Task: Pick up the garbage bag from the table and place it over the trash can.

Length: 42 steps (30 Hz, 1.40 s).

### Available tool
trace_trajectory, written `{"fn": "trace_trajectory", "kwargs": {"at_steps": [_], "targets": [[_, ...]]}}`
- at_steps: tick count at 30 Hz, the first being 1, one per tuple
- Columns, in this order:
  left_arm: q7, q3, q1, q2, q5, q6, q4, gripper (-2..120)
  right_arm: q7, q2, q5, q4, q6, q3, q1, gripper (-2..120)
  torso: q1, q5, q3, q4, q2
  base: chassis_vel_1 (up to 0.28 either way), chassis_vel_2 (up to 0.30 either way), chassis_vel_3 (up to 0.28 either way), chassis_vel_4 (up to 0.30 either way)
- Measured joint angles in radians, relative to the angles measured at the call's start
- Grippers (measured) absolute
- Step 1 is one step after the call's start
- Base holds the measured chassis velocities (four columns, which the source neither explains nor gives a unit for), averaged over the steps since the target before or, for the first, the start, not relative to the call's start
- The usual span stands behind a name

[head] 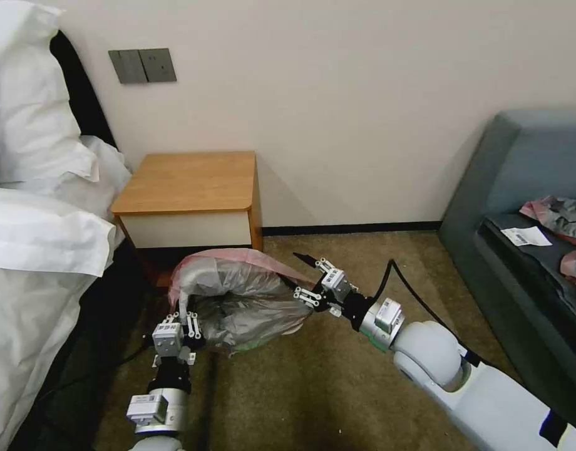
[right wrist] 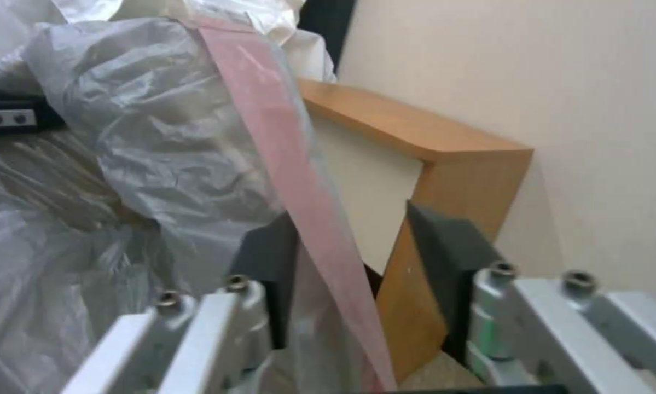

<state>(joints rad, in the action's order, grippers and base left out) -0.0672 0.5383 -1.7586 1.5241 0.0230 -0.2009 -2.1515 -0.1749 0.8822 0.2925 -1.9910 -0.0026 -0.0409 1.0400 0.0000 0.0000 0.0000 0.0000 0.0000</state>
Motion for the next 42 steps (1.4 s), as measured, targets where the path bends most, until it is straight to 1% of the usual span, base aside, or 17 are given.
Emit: {"fn": "trace_trajectory", "kwargs": {"at_steps": [1, 2, 4, 6, 7, 8, 9, 10, 11, 21, 25, 29, 30, 33, 36, 39, 42], "targets": [[0.0, 0.0, 0.0, 0.0, 0.0, 0.0, 0.0, 8, 0.0, 0.0, 0.0, 0.0, 0.0, 0.0, 0.0, 38, 0.0, 0.0, 0.0, 0.0, 0.0, 0.0, 0.0, 0.0, 0.0], [0.0, 0.0, 0.0, 0.0, 0.0, 0.0, 0.0, 8, 0.0, -0.001, 0.001, 0.0, 0.0, 0.002, 0.002, 35, 0.0, 0.0, 0.0, 0.0, 0.0, 0.0, 0.0, 0.0, 0.0], [0.0, 0.0, 0.003, -0.003, 0.002, 0.0, 0.0, 8, 0.002, -0.003, 0.006, 0.0, 0.001, 0.005, 0.006, 23, 0.0, 0.0, 0.0, 0.0, 0.0, 0.0, 0.0, 0.0, 0.0], [0.0, 0.001, 0.003, -0.003, 0.002, 0.0, 0.0, 8, 0.003, -0.004, 0.007, 0.0, 0.001, 0.005, 0.007, 22, 0.0, 0.0, 0.0, 0.0, 0.0, 0.0, 0.0, 0.0, 0.0], [0.0, 0.002, 0.004, -0.006, 0.006, 0.0, 0.0, 8, 0.004, -0.005, 0.009, 0.0, 0.001, 0.007, 0.008, 14, 0.0, 0.0, 0.0, 0.0, 0.0, 0.0, 0.0, 0.0, 0.0], [0.0, 0.004, 0.005, -0.009, 0.008, 0.0, -0.002, 8, 0.005, -0.006, 0.011, 0.0, 0.001, 0.008, 0.009, 8, 0.0, 0.0, 0.0, 0.0, 0.0, 0.0, 0.0, 0.0, 0.0], [0.0, 0.004, 0.005, -0.009, 0.008, 0.0, -0.002, 8, 0.005, -0.006, 0.011, 0.0, 0.001, 0.008, 0.009, 8, 0.0, 0.0, 0.0, 0.0, 0.0, 0.0, 0.0, 0.0, 0.0], [0.0, 0.005, 0.005, -0.011, 0.01, 0.0, -0.004, 8, 0.006, -0.007, 0.013, -0.001, 0.001, 0.009, 0.009, 2, 0.0, 0.0, 0.0, 0.0, 0.0, 0.0, 0.0, 0.0, 0.0], [0.0, 0.006, 0.005, -0.012, 0.011, 0.0, -0.005, 8, 0.007, -0.008, 0.014, -0.001, 0.001, 0.009, 0.009, 0, 0.0, 0.0, 0.0, 0.0, 0.0, 0.0, 0.0, 0.0, 0.0], [0.007, 0.005, 0.005, -0.014, 0.015, 0.001, -0.016, 8, 0.009, -0.006, 0.015, -0.001, 0.001, 0.008, 0.008, 0, 0.0, 0.0, 0.0, 0.0, 0.0, 0.0, 0.0, 0.0, 0.0], [0.021, 0.005, 0.001, -0.015, 0.018, -0.008, -0.019, 8, 0.011, -0.007, 0.019, 0.0, 0.002, 0.016, 0.005, 0, 0.0, 0.0, 0.0, 0.0, 0.0, 0.0, 0.0, 0.0, 0.0], [0.057, 0.01, -0.009, -0.022, 0.039, -0.038, -0.03, 8, 0.012, -0.023, 0.034, 0.005, 0.002, 0.046, -0.005, 0, 0.0, 0.0, 0.0, 0.0001, 0.0, 0.0, 0.0, 0.0, 0.0], [0.057, 0.01, -0.009, -0.022, 0.039, -0.038, -0.03, 8, 0.012, -0.023, 0.034, 0.005, 0.002, 0.046, -0.005, 0, 0.0, 0.0, 0.0, 0.0001, 0.0, 0.0, 0.0, 0.0, 0.0], [0.082, 0.019, -0.01, -0.027, 0.059, -0.06, -0.034, 8, 0.01, -0.033, 0.039, 0.02, 0.005, 0.067, -0.007, 0, 0.0, 0.0, 0.0, 0.0, 0.0, 0.0, 0.0, 0.0, 0.0], [0.089, 0.025, -0.01, -0.031, 0.083, -0.063, -0.04, 8, 0.008, -0.039, 0.039, 0.031, 0.012, 0.083, -0.001, 0, 0.0, 0.0, 0.0, 0.0, 0.0, 0.0, 0.0, 0.0, 0.0], [0.089, 0.027, -0.009, -0.034, 0.111, -0.06, -0.049, 8, 0.006, -0.04, 0.04, 0.04, 0.02, 0.096, 0.007, 0, 0.0, 0.0, 0.0, 0.0, 0.0, 0.0, 0.0, 0.0, 0.0], [0.084, 0.026, -0.005, -0.037, 0.155, -0.039, -0.065, 8, 0.005, -0.039, 0.039, 0.048, 0.029, 0.104, 0.014, 0, 0.0, 0.0, 0.0, 0.0, 0.0, 0.0, 0.0, 0.0, 0.0]]}}
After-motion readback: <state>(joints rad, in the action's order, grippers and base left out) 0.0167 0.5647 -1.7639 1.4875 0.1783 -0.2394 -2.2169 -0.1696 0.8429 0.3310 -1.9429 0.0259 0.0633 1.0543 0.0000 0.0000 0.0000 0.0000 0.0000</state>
